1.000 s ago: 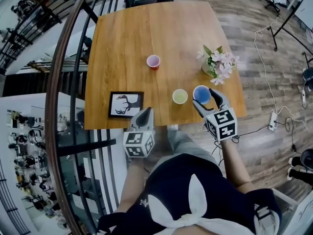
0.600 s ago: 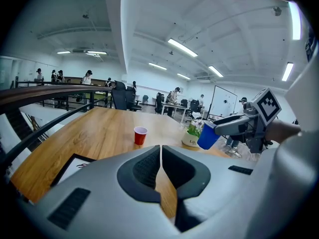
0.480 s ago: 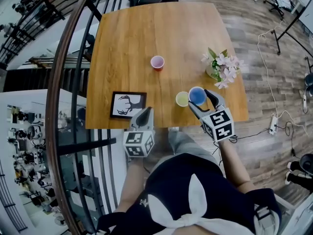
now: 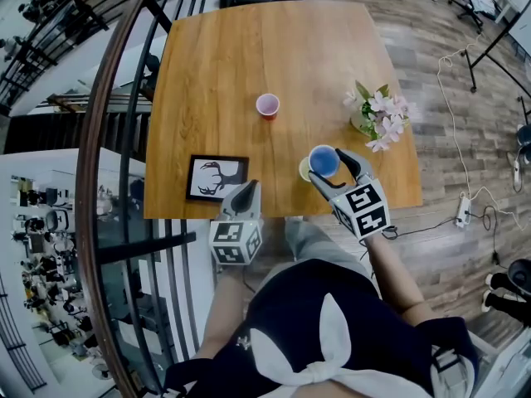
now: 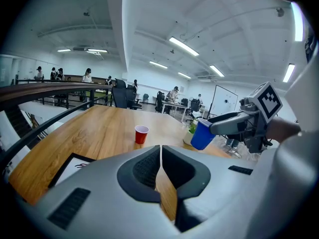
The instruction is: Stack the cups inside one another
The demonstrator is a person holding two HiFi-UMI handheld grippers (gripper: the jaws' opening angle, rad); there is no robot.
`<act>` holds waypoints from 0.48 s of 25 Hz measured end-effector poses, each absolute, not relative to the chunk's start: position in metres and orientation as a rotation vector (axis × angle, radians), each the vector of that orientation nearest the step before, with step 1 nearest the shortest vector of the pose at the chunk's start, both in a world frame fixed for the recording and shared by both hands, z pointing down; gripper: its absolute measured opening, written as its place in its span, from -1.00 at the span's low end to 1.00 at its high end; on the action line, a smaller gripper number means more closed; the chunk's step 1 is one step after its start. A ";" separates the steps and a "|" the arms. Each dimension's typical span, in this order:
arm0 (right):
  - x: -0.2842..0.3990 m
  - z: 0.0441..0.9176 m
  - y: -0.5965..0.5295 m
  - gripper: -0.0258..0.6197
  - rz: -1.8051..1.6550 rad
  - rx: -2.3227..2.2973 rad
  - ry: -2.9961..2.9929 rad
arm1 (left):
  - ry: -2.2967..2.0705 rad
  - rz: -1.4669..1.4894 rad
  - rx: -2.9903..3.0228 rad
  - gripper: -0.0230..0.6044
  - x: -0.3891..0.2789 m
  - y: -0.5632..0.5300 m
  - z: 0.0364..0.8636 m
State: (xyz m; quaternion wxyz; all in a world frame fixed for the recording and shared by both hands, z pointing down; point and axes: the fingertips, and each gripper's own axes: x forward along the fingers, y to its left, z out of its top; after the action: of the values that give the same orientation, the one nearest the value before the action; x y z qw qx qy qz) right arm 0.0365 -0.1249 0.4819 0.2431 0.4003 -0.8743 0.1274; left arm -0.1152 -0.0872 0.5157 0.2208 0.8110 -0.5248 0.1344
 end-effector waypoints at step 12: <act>0.025 0.490 -0.134 0.09 0.364 1.083 -2.377 | -1.442 0.371 2.222 -0.83 -0.120 -0.094 0.522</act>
State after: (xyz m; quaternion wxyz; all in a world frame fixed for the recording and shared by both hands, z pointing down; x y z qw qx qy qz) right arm 0.0254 -0.1336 0.4896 0.2496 0.3976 -0.8728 0.1336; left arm -0.1202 -0.0943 0.5221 0.2313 0.8082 -0.5246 0.1348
